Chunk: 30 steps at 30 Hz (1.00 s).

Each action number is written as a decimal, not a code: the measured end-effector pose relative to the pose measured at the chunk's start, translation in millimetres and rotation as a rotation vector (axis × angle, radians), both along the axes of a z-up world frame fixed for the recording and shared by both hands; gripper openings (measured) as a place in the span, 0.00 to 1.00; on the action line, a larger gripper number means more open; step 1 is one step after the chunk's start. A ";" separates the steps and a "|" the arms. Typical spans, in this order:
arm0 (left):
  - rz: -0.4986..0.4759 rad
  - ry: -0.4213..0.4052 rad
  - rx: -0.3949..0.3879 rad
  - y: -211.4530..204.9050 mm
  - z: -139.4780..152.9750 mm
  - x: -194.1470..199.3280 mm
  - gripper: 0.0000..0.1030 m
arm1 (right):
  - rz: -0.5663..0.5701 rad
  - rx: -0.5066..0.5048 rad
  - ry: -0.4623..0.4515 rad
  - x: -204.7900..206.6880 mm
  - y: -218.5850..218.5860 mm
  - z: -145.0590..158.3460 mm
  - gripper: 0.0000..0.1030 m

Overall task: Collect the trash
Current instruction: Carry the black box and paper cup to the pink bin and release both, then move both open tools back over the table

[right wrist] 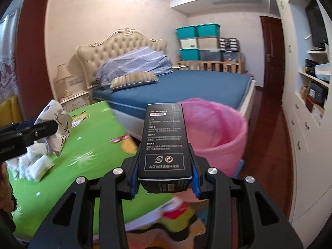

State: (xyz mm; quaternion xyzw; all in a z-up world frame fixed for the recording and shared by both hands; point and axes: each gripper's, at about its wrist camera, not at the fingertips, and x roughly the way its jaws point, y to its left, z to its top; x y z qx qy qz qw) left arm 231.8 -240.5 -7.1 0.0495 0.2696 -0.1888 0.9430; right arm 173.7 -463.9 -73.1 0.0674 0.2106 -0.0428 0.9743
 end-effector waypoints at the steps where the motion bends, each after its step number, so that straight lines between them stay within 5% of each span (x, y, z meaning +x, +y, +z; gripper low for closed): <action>1: -0.021 0.007 -0.014 -9.4 2.6 7.1 0.55 | -0.013 -0.005 -0.002 3.7 -9.4 0.5 0.37; 10: -0.173 0.039 -0.041 -98.4 4.5 66.9 0.55 | -0.068 -0.068 -0.042 30.6 -57.5 4.7 0.37; 22: -0.229 0.151 -0.091 -172.4 -11.4 129.7 0.57 | -0.056 -0.060 -0.012 80.6 -92.8 -7.3 0.39; 24: -0.224 0.157 -0.099 -173.1 -14.8 133.5 0.57 | -0.045 -0.071 0.001 86.9 -90.7 -12.2 0.61; 26: -0.204 0.158 -0.107 -167.5 -19.4 135.0 0.74 | -0.071 -0.067 0.001 85.1 -97.6 -14.8 0.68; 30: -0.150 0.108 -0.132 -141.4 -19.9 120.3 0.86 | -0.096 -0.013 -0.015 62.9 -105.3 -17.0 0.68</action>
